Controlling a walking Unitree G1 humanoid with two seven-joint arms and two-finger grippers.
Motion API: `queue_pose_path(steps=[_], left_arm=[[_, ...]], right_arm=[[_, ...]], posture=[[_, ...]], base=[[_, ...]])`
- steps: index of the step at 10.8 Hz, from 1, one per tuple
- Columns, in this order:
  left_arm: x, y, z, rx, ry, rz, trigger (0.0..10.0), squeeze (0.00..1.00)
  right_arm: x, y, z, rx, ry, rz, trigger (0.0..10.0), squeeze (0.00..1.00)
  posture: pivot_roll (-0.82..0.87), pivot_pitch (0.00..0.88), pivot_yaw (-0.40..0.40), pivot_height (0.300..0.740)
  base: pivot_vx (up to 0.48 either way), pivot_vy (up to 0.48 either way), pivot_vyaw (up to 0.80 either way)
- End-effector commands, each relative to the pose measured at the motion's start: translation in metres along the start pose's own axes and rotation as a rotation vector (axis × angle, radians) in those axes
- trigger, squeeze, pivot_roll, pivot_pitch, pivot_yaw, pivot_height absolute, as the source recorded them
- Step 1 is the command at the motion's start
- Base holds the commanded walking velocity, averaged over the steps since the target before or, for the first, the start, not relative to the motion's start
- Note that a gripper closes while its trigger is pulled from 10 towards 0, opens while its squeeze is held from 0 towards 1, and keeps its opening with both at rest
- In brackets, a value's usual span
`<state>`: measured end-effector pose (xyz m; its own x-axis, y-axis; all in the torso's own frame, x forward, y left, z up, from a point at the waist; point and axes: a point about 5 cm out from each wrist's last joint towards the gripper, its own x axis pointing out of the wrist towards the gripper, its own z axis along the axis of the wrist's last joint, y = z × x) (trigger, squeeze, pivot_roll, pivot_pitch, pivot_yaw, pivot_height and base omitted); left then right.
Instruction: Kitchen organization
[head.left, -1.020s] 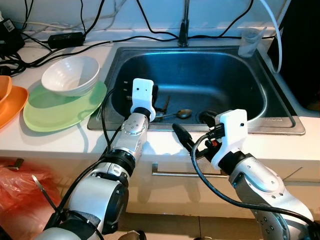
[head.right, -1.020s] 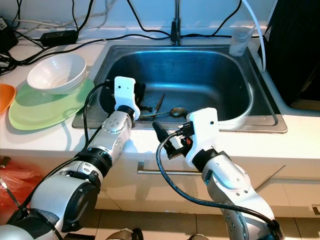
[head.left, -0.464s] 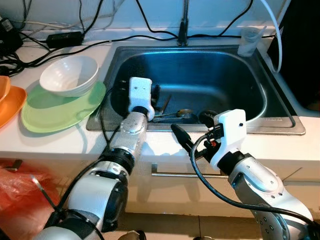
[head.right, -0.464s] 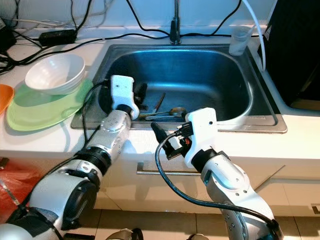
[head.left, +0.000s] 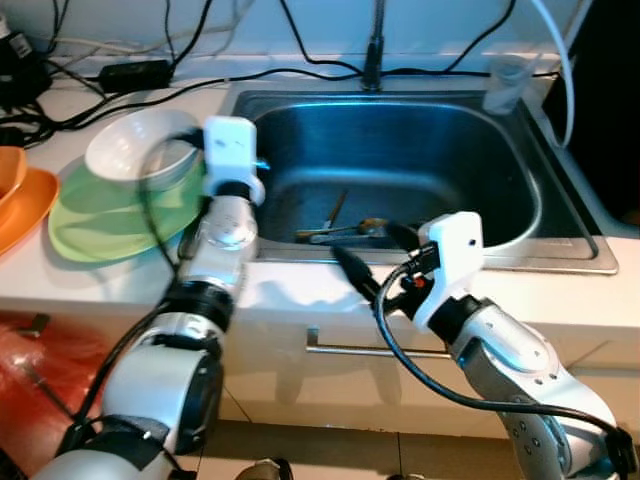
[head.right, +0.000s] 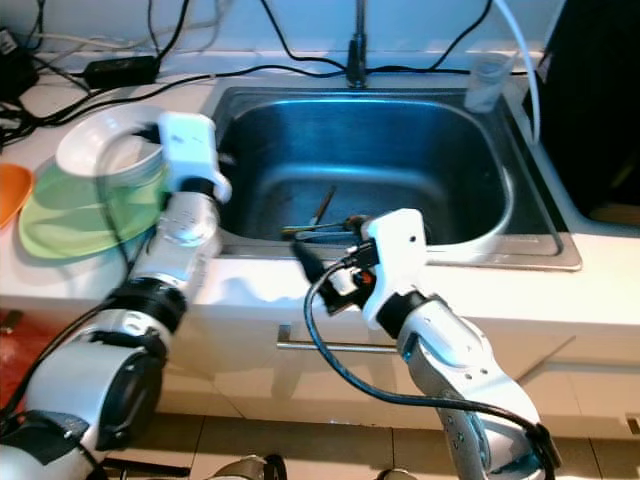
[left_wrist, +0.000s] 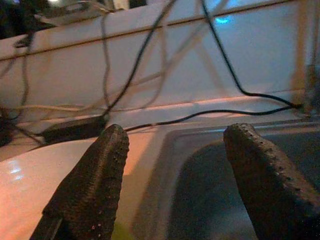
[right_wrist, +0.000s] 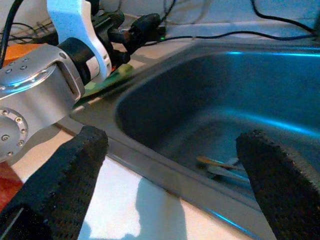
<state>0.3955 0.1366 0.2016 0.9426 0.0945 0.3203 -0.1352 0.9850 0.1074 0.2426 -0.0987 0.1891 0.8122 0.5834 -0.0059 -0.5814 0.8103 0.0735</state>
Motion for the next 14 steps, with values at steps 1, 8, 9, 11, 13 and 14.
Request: queue_pose_path(steps=[1, 8, 9, 11, 13, 14], left_arm=[[-0.001, 0.005, 0.001, 0.02, -0.018, 0.021, 10.0, 1.0], [-0.012, 0.054, 0.004, 0.211, -0.071, 0.208, 10.0, 0.0], [-0.014, 0.064, 0.002, 0.251, -0.051, 0.237, 10.0, 0.0], [-0.015, 0.073, 0.002, 0.299, -0.037, 0.261, 10.0, 0.0], [-0.017, 0.075, 0.002, 0.306, -0.025, 0.263, 10.0, 0.0], [-0.017, 0.074, 0.002, 0.303, -0.018, 0.257, 10.0, 0.0]], right_arm=[[0.004, 0.004, 0.004, 0.003, -0.021, 0.048, 10.0, 0.0], [0.018, 0.016, 0.006, 0.042, -0.055, 0.222, 10.0, 0.0], [0.02, 0.02, 0.005, 0.058, -0.059, 0.259, 10.0, 0.0], [0.022, 0.025, 0.005, 0.068, -0.066, 0.289, 10.0, 0.0], [0.024, 0.026, 0.005, 0.073, -0.079, 0.287, 10.0, 0.0], [0.024, 0.026, 0.005, 0.064, -0.082, 0.281, 10.0, 0.0]], posture=[[-0.03, 0.065, 0.046, 0.74], [0.07, 0.053, -0.004, 0.74], [0.08, 0.054, -0.006, 0.74], [0.1, 0.058, -0.008, 0.74], [0.1, 0.062, -0.004, 0.74], [0.09, 0.066, 0.001, 0.74]], base=[[0.0, 0.0, 0.0], [0.0, 0.0, 0.0], [0.0, 0.0, 0.0], [0.0, 0.0, 0.0], [0.0, 0.0, 0.0], [0.0, 0.0, 0.0]])
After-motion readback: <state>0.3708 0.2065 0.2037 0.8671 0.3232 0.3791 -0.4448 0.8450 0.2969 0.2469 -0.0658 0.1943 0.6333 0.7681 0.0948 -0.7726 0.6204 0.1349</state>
